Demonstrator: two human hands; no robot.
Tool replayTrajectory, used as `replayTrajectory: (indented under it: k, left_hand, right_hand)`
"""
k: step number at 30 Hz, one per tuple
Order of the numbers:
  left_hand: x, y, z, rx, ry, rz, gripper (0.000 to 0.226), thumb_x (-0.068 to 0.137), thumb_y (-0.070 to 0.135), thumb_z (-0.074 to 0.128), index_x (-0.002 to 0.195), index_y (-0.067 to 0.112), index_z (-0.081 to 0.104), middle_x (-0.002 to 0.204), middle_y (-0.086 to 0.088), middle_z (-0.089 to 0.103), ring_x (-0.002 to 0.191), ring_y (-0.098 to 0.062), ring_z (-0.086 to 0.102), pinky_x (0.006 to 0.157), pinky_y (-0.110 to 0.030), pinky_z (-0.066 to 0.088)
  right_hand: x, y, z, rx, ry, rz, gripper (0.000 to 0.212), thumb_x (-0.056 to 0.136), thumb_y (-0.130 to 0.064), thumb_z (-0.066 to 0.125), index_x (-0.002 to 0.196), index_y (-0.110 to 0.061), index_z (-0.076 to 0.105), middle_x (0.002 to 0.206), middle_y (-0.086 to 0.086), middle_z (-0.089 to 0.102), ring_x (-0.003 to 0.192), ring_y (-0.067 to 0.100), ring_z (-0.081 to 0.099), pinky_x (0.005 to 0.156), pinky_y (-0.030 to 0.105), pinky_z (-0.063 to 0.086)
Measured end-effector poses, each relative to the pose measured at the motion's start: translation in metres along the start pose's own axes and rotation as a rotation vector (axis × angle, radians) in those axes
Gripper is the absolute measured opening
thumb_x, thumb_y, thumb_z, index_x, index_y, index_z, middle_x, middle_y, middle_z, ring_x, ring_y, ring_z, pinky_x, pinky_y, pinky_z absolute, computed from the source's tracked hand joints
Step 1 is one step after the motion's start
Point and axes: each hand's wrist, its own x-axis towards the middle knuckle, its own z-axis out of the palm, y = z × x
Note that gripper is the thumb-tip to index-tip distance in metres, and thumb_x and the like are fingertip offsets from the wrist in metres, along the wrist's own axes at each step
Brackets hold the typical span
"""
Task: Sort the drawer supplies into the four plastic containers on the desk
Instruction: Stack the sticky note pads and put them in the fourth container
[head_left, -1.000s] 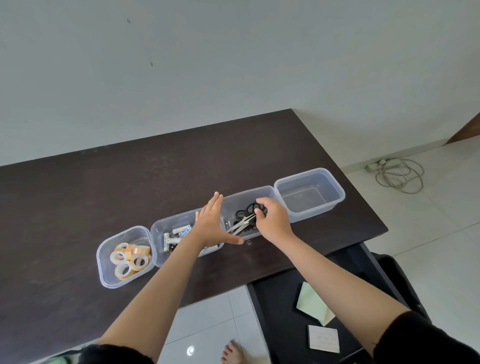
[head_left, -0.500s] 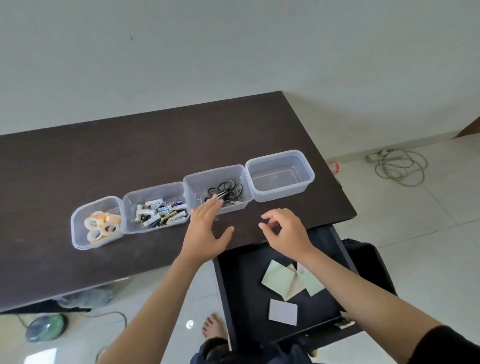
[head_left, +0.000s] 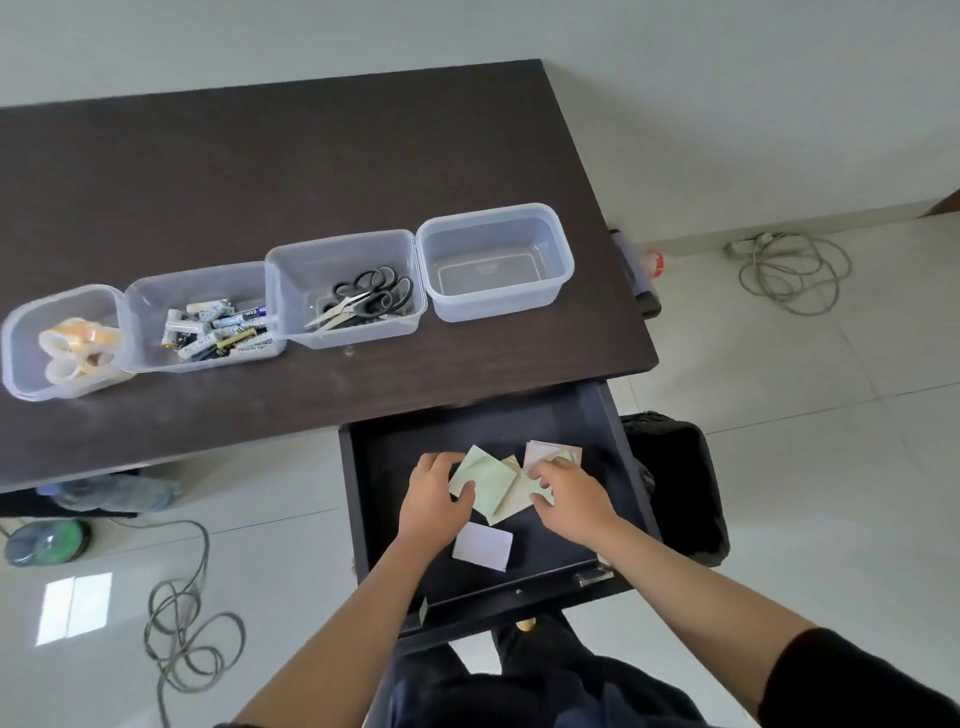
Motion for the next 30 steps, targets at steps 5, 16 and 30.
replayTrajectory:
  k: [5,16,30]
  left_hand:
    - [0.018,-0.004,0.027,0.121,-0.202,-0.154,0.06,0.081,0.026,0.069,0.135,0.032,0.043,0.137,-0.001,0.035,0.127,-0.023,0.035,0.09,-0.034,0.046]
    - [0.017,-0.006,0.044,-0.126,-0.169,-0.353,0.06,0.075,0.009,0.07,0.125,0.023,0.04,0.107,-0.005,0.055,0.089,-0.018,0.054,0.071,-0.027,0.043]
    - [-0.035,-0.016,0.02,-0.266,0.152,-0.407,0.021,0.086,0.005,0.064,0.08,0.024,0.06,0.087,0.005,0.063,0.076,-0.012,0.062,0.069,-0.027,0.053]
  right_hand:
    - [0.013,0.005,0.017,-0.013,-0.07,0.003,0.047,0.087,-0.03,0.06,0.13,-0.023,0.044,0.121,0.002,0.055,0.107,0.024,0.055,0.08,0.036,0.051]
    - [0.045,-0.001,0.023,-0.252,-0.149,0.003,0.077,0.083,-0.039,0.065,0.147,-0.033,0.024,0.127,0.01,0.053,0.108,0.031,0.059,0.081,0.037,0.046]
    - [0.05,0.003,0.009,-0.559,-0.024,-0.259,0.044,0.064,-0.027,0.079,0.1,-0.017,0.055,0.115,0.0,0.045,0.107,0.025,0.041,0.084,0.035,0.034]
